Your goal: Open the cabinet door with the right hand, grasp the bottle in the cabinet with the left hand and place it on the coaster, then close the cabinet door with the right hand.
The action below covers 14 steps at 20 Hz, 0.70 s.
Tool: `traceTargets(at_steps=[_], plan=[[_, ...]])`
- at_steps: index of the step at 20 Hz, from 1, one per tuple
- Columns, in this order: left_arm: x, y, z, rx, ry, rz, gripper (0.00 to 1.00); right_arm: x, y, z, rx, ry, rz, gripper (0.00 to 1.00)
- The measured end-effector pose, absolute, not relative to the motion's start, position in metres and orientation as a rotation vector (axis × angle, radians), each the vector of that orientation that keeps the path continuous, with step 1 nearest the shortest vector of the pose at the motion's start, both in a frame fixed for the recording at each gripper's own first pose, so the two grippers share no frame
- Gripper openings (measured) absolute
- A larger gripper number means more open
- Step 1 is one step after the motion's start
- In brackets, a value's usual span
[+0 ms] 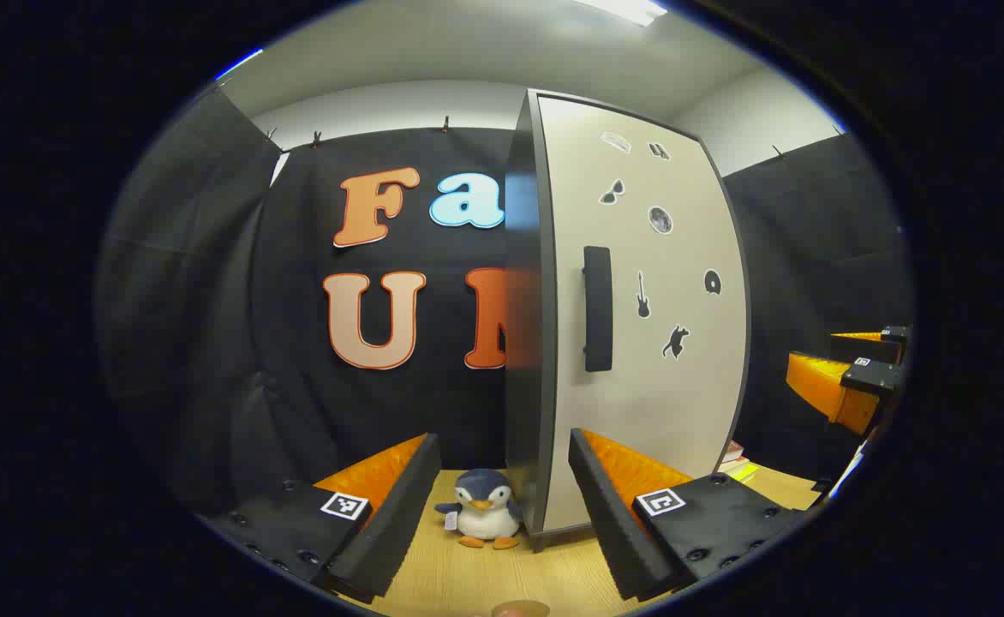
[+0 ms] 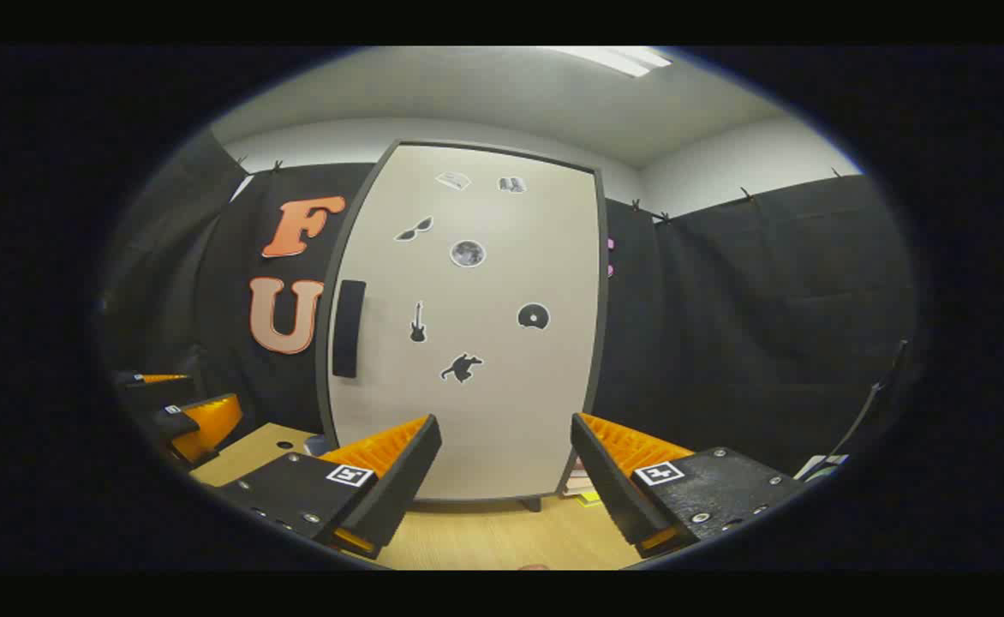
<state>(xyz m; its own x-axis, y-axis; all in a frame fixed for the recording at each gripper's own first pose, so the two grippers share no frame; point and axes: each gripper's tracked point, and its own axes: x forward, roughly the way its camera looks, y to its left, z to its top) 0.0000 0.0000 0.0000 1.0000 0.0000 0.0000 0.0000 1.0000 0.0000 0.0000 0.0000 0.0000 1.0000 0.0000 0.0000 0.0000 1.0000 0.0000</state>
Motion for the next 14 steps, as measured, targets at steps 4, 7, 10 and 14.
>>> traceTargets(at_steps=[4,7,10,14], plan=[[-0.001,0.003,0.009,0.013,-0.024,0.009,0.98,-0.003,0.004,0.002,-0.011,-0.014,0.004,0.95],[-0.003,0.005,0.007,0.009,-0.018,0.022,0.98,-0.003,0.005,-0.004,0.026,0.003,0.006,0.95],[-0.005,0.010,0.002,0.010,-0.005,0.035,0.98,-0.003,0.005,-0.009,0.058,0.023,0.009,0.95],[-0.006,0.017,0.003,0.016,-0.003,0.050,0.98,-0.001,0.008,-0.015,0.073,0.043,0.010,0.95]])
